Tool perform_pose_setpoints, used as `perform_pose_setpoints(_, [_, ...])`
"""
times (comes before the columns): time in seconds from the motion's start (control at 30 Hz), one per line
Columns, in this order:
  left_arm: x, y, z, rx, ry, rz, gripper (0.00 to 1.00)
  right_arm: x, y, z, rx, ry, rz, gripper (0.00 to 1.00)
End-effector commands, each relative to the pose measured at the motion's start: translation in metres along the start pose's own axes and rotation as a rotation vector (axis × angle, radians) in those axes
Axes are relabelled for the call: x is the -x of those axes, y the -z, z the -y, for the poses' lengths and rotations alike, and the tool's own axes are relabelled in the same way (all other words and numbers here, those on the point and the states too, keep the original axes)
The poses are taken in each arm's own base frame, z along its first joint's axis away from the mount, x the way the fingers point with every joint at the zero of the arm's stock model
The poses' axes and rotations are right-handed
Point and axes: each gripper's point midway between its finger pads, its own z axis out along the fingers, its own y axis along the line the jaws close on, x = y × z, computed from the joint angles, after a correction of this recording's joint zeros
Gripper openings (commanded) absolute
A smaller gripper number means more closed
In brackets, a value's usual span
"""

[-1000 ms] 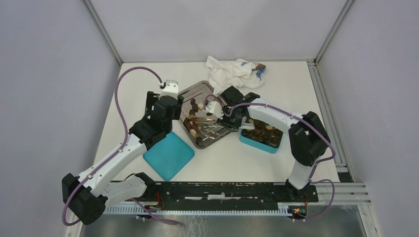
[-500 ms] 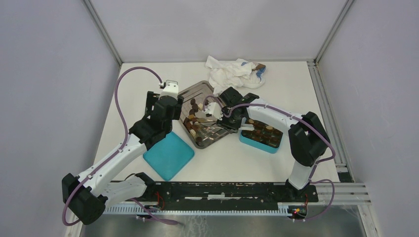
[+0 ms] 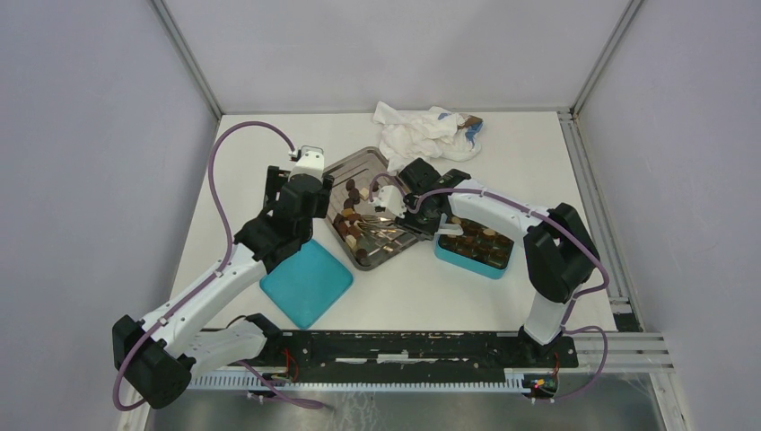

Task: Pack the chocolate
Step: Pick up the fake chocolate from the plate.

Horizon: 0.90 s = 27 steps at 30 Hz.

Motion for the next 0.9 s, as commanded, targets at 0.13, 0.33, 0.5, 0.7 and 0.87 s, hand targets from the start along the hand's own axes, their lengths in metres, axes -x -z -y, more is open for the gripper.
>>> perform_pose_setpoints(0.13, [0.012, 0.002, -0.004, -0.001, 0.029, 0.044, 0.91, 0.015, 0.003, 0.002, -0.011, 0.003, 0.034, 0.39])
perform_pose_setpoints(0.33, [0.012, 0.002, -0.004, 0.000, 0.029, 0.044, 0.91, 0.021, 0.009, 0.002, -0.009, 0.031, 0.048, 0.23])
perform_pose_setpoints(0.5, [0.012, 0.002, -0.004, -0.003, 0.030, 0.045, 0.91, 0.021, 0.027, 0.007, -0.067, 0.055, 0.074, 0.06])
perform_pose_setpoints(0.7, [0.013, 0.003, -0.005, -0.002, 0.033, 0.049, 0.91, 0.013, 0.057, 0.010, -0.118, 0.077, 0.125, 0.00])
perform_pose_setpoints(0.87, [0.013, 0.003, -0.004, -0.003, 0.033, 0.050, 0.91, -0.008, 0.090, 0.012, -0.152, 0.095, 0.184, 0.00])
